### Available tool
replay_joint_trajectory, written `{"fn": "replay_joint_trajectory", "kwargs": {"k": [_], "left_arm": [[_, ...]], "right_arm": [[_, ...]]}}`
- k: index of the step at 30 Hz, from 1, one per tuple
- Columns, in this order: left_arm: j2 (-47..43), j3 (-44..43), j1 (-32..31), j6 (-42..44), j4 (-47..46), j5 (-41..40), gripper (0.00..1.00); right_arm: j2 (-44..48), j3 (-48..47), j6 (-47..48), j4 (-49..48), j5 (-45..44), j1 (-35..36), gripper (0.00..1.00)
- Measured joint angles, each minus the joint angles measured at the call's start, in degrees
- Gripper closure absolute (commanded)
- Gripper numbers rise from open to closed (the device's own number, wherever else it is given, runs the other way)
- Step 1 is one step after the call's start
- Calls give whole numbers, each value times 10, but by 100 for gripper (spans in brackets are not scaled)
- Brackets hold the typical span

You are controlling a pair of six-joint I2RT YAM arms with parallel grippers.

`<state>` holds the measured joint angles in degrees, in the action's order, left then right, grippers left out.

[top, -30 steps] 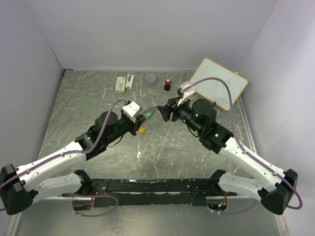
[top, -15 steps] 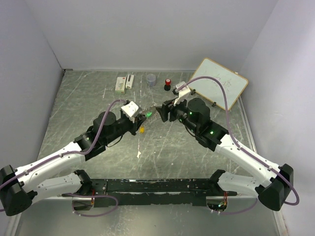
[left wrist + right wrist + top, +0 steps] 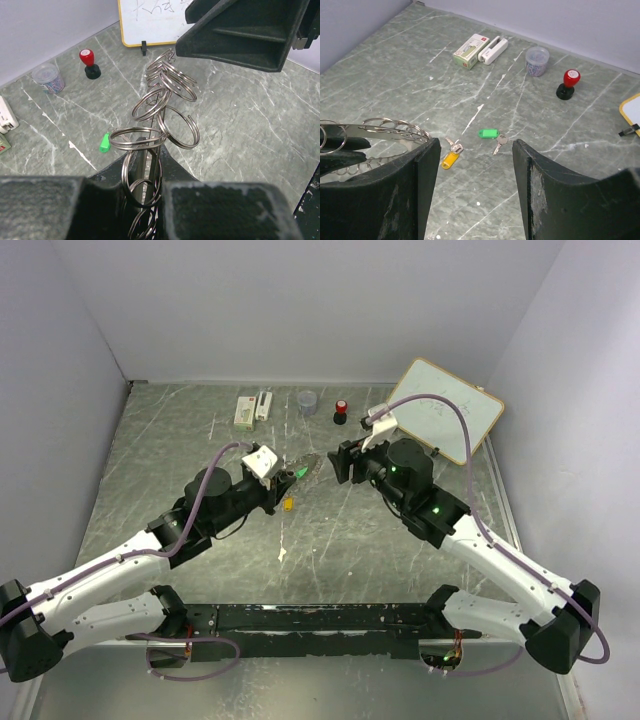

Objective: Put the keys on the keyring

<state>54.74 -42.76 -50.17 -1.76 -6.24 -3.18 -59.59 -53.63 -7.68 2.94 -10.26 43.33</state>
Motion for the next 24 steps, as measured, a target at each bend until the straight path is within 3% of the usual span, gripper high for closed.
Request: {"fn": "replay_joint_trajectory", "kwargs": {"k": [11,17,24], "left_arm": [[-5,0,0,-2,1,-9,93],[-7,0,0,-7,6,-66,93],[-53,22,3,-41,19,-116,93]], "right_arm": [[-3,-1,-7,16,-32,-28,39],[-99,-19,-24,35,33,-91,41],[-220,-19,-28,33,121,-92,44]]}}
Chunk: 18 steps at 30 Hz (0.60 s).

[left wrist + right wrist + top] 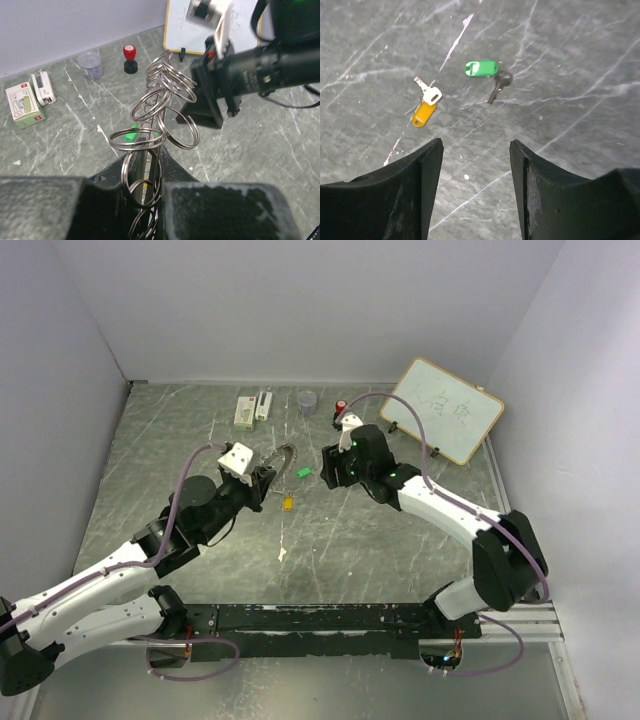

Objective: Put the keys on the keyring

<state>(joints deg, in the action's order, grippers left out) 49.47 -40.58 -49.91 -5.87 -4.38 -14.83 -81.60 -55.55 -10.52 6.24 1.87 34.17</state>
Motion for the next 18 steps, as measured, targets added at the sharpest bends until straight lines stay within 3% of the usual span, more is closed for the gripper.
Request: {"fn": "replay_joint_trajectory", "kwargs": {"k": [12,18], "left_arm": [[-28,6,18,-16,14,16,93],[-30,6,28,-21,18,50,93]], "right_arm": [[-135,-2,1,-85,122,0,50],[-190,-67,24,-88,166,0,49]]}}
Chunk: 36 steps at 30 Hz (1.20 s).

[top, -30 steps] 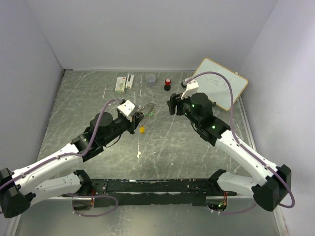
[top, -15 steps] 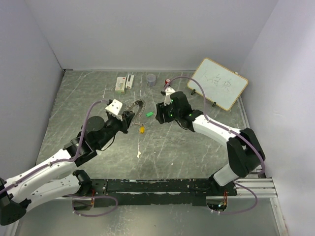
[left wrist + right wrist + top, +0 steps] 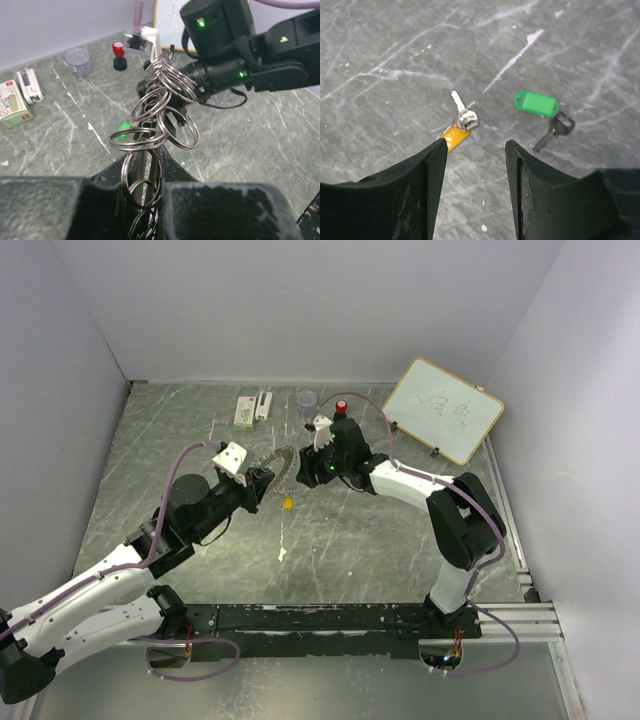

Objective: Put the keys on the keyring

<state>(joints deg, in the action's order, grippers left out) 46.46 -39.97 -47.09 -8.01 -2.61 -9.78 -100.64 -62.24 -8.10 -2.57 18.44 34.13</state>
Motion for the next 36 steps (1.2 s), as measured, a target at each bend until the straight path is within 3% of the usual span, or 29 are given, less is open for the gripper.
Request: {"fn": "replay_joint_trajectory", "kwargs": {"k": [12,24,36], "left_arm": [[-35,-2,1,-13,29,30,93],[-61,-23,2,-15,58,21,93],[-75,-31,2,-15,78,9,93]], "right_arm": [[-65,-28,94,-1,65,17,49],[-137,-99,157,27,24,59,48],[-156,-107,182,47,-6,69,49]]}}
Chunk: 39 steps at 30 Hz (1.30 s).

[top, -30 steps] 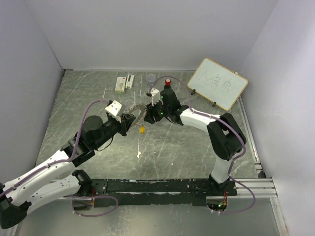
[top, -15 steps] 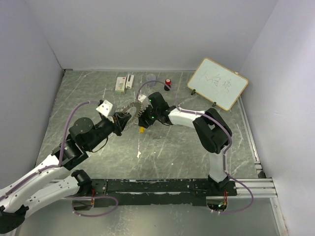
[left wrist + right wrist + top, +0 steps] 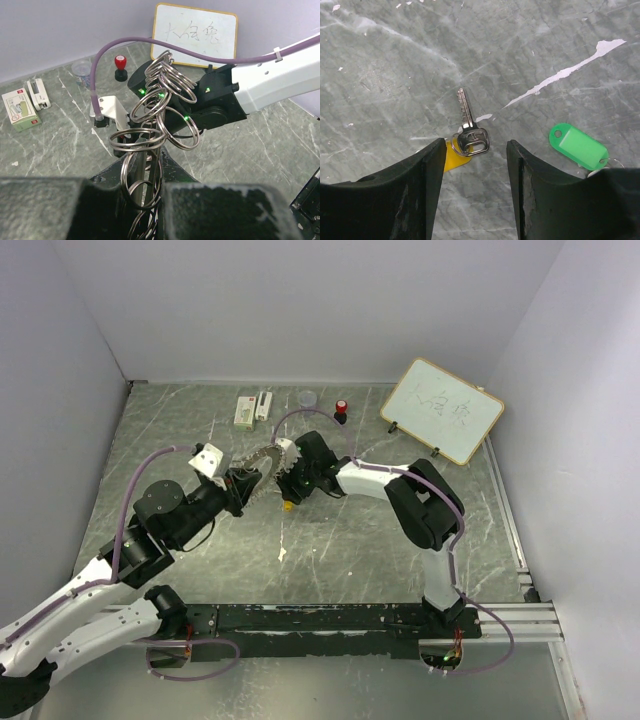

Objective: Put the keys on the keyring

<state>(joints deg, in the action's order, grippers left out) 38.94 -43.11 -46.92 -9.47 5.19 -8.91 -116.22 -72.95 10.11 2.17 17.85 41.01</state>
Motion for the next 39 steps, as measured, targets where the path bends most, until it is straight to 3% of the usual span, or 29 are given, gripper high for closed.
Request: {"fn": "replay_joint_trajectory", "kwargs": {"k": [21,27,34,39], "left_arm": [[-3,0,0,0,7,0,93],[-3,0,0,0,7,-1,93],[-3,0,0,0,7,-4,93],[-6,0,0,0,7,-10,93]], "right_arm": [[0,0,9,-2,-16,5,82],[0,0,8,-5,-16,6,99],[26,40,-8,-44,-22,6,100],[105,105,-39,-85,-20,-4,100]]}}
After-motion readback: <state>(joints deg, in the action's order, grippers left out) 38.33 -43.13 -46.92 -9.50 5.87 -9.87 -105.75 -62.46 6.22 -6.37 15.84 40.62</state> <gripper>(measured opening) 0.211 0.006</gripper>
